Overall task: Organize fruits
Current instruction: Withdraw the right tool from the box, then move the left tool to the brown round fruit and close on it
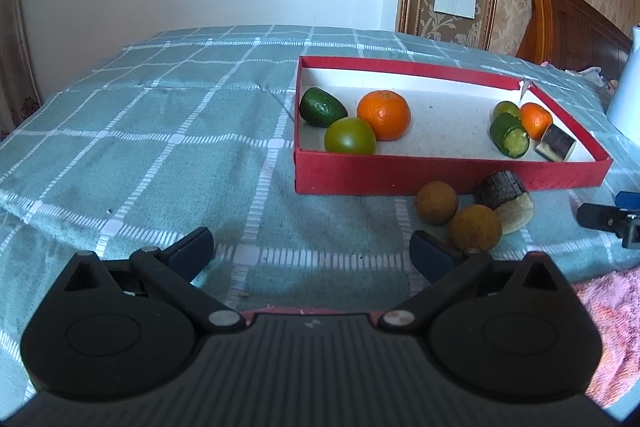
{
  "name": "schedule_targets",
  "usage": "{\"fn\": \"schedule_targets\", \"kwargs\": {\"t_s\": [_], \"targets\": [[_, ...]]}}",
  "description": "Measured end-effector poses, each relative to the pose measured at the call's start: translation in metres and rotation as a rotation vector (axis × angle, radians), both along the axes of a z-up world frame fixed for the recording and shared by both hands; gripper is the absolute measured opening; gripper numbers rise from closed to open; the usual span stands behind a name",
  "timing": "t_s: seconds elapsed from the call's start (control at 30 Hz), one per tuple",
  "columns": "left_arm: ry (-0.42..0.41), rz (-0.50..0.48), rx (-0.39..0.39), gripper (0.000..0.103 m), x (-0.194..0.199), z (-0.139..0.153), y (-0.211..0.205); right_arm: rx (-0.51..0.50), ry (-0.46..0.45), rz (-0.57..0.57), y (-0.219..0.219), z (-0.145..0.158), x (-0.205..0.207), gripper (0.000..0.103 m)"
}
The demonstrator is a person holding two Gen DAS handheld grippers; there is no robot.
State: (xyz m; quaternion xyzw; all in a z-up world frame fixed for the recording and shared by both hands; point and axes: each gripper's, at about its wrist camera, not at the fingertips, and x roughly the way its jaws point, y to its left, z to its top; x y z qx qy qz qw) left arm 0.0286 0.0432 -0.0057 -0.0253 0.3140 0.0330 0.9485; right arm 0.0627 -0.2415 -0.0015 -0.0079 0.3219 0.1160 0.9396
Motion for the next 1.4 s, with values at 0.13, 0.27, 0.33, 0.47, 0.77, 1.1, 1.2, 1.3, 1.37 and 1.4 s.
{"fn": "schedule_targets", "kwargs": {"t_s": [0.13,0.27,0.33,0.47,0.77,1.1,1.2,1.3,1.37,1.4], "targets": [[-0.013,0.007,-0.004,0.103,-0.008,0.001,-0.002,-0.017,0.003,0.002,0.002,-0.001,0.0,0.094],[-0.029,0.005,-0.051,0.103,-0.015,0.003,-0.008,-0.03,0.005,0.004,0.004,-0.001,0.0,0.094],[-0.035,-0.015,-0.07,0.103,-0.017,0.005,-0.013,-0.037,0.005,0.005,0.005,-0.002,0.0,0.094],[-0.047,-0.063,-0.095,0.103,-0.019,0.01,-0.028,-0.038,0.005,0.005,0.005,-0.002,0.001,0.095],[-0.056,-0.134,-0.014,0.086,-0.016,0.009,-0.065,-0.037,0.005,0.005,0.005,-0.002,0.001,0.095],[-0.069,-0.148,0.003,0.036,-0.016,0.004,-0.074,-0.037,0.005,0.005,0.005,-0.002,0.001,0.095],[-0.068,-0.154,-0.001,0.036,-0.014,0.005,-0.074,-0.037,0.005,0.005,0.005,-0.002,0.001,0.095],[-0.067,-0.166,0.004,0.036,-0.011,0.006,-0.076,-0.037,0.005,0.005,0.005,-0.002,0.001,0.095],[-0.061,-0.171,0.0,0.031,-0.008,0.005,-0.077,-0.037,0.005,0.005,0.005,-0.002,0.001,0.095],[-0.058,-0.172,0.001,0.029,-0.006,0.004,-0.078,-0.037,0.005,0.005,0.005,-0.002,0.001,0.095]]}}
